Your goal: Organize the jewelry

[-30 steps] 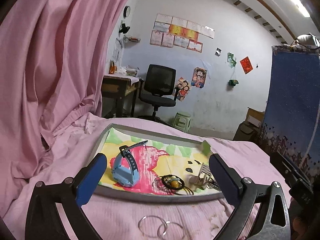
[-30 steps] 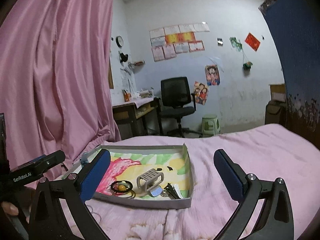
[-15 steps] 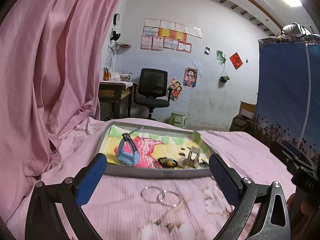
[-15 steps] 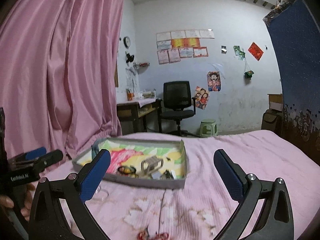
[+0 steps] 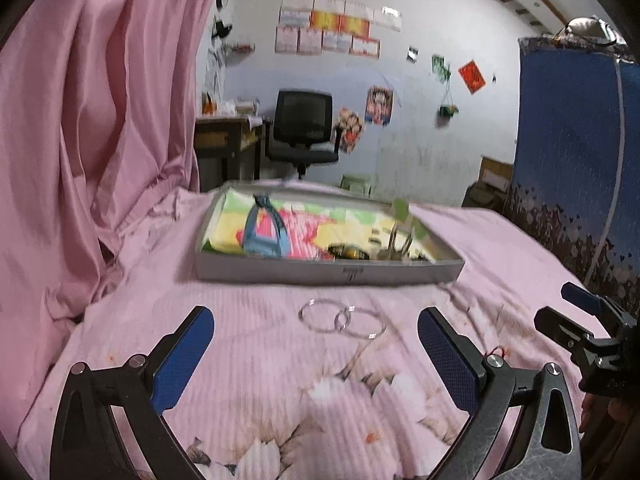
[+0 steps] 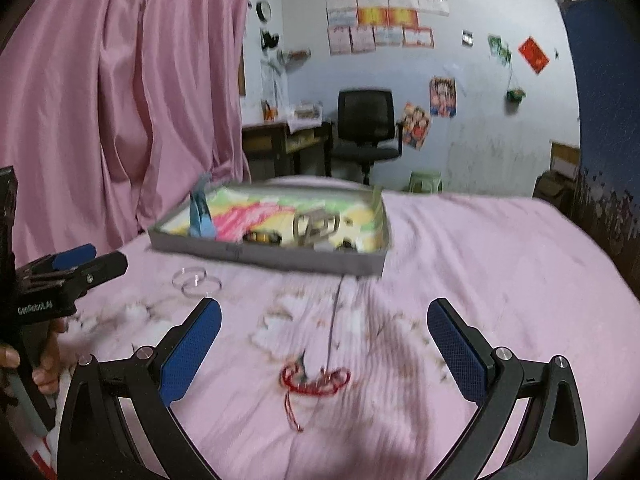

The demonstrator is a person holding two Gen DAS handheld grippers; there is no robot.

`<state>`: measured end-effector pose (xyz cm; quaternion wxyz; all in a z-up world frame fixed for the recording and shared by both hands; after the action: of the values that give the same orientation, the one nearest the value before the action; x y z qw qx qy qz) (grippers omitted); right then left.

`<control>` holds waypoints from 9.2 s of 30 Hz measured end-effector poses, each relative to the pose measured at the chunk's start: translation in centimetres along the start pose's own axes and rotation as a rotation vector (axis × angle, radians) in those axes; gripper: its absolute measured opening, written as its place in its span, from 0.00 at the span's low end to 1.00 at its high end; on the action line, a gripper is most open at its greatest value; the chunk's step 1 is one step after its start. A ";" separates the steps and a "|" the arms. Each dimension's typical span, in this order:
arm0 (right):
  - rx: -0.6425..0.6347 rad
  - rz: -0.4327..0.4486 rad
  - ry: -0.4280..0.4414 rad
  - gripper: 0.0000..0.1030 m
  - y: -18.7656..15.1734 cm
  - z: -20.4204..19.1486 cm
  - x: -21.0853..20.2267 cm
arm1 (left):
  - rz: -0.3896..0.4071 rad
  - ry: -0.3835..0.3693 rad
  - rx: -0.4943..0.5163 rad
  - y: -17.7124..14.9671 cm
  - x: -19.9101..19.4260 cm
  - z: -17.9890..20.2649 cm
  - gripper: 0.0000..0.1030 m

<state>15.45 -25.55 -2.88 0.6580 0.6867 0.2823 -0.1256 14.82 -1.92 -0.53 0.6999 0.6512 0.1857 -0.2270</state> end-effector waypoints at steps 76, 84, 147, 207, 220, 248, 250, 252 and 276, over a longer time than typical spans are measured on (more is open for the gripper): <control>0.089 -0.341 0.169 0.18 -4.0 -2.9 8.3 | -0.365 -0.139 0.048 0.5 10.8 0.8 0.08; 0.090 -0.341 0.169 0.18 -4.0 -2.8 8.3 | -0.356 -0.170 0.021 0.5 10.6 0.4 0.08; 0.026 0.132 0.241 0.17 8.1 -4.0 7.0 | 0.048 -0.069 0.181 8.3 3.9 2.4 0.03; 0.126 -0.010 0.130 0.18 8.8 0.5 19.8 | -0.190 0.012 0.054 9.7 19.3 2.1 0.03; 0.130 0.018 0.125 0.35 8.9 0.3 19.1 | -0.154 0.007 0.005 10.1 18.2 1.4 0.03; 0.097 0.239 0.092 0.98 11.2 -1.4 8.0 | 0.154 0.064 -0.044 11.4 5.1 0.1 0.96; 0.083 0.252 0.089 0.99 11.1 -1.8 6.8 | 0.168 0.063 -0.048 11.1 3.9 -0.1 0.98; 0.082 0.260 0.088 0.99 10.8 -1.8 5.7 | 0.183 0.062 -0.054 10.9 2.7 -0.3 0.99; 0.082 0.291 0.087 0.99 6.7 -3.4 -2.4 | 0.213 0.082 -0.046 5.2 -5.7 -1.5 1.00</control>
<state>16.53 -22.56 4.37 0.6276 0.7516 0.2029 -0.0105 13.10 0.24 6.78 0.7267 0.6598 0.1491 -0.1199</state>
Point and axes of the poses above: each gripper's, at about its wrist camera, not at the fingertips, and x roughly the way its jaws point, z to its right, y to its top, the point moved 4 cm from there along x, roughly the way its jaws point, and after that the axes turned 6 degrees about -z, right-handed, at the moved point
